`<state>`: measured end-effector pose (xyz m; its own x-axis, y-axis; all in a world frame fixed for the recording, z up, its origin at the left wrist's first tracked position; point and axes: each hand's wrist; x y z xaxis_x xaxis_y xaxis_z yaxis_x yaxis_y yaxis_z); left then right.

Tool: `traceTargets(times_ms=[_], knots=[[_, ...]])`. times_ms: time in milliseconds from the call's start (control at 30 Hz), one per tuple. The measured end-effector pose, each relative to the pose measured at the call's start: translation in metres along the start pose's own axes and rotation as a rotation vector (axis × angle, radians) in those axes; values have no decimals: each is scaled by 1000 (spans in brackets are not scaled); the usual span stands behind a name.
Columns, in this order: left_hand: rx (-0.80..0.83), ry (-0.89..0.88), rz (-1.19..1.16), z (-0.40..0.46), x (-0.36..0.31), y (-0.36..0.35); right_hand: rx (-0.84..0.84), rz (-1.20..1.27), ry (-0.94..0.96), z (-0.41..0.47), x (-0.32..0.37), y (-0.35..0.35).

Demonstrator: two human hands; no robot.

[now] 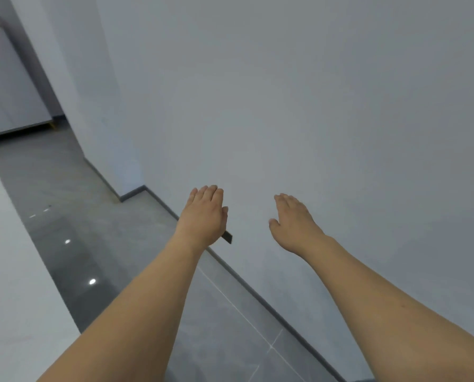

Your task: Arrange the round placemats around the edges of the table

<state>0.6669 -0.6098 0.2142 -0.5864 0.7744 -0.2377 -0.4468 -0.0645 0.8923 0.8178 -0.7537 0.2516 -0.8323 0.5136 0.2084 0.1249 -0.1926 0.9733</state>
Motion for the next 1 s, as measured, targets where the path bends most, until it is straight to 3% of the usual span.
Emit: traceTargets(times_ms=[300, 567, 1000], knots=[[-62, 342, 146, 18, 91, -5, 106, 53, 308, 123, 52, -48], [-89, 623, 234, -7, 191, -4, 217, 92, 622, 192, 177, -108], [-128, 787, 262, 51, 357, -9, 310, 38, 726, 326, 315, -171]])
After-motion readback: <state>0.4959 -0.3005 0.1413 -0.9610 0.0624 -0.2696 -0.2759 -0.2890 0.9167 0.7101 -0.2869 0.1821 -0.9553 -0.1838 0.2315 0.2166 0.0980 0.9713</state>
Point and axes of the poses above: each hand's wrist, its own z-axis towards the middle knuckle, its own y-axis out of the back of the hand, x = y × z, and after that the axes turned 13 degrees about -x, right-handed
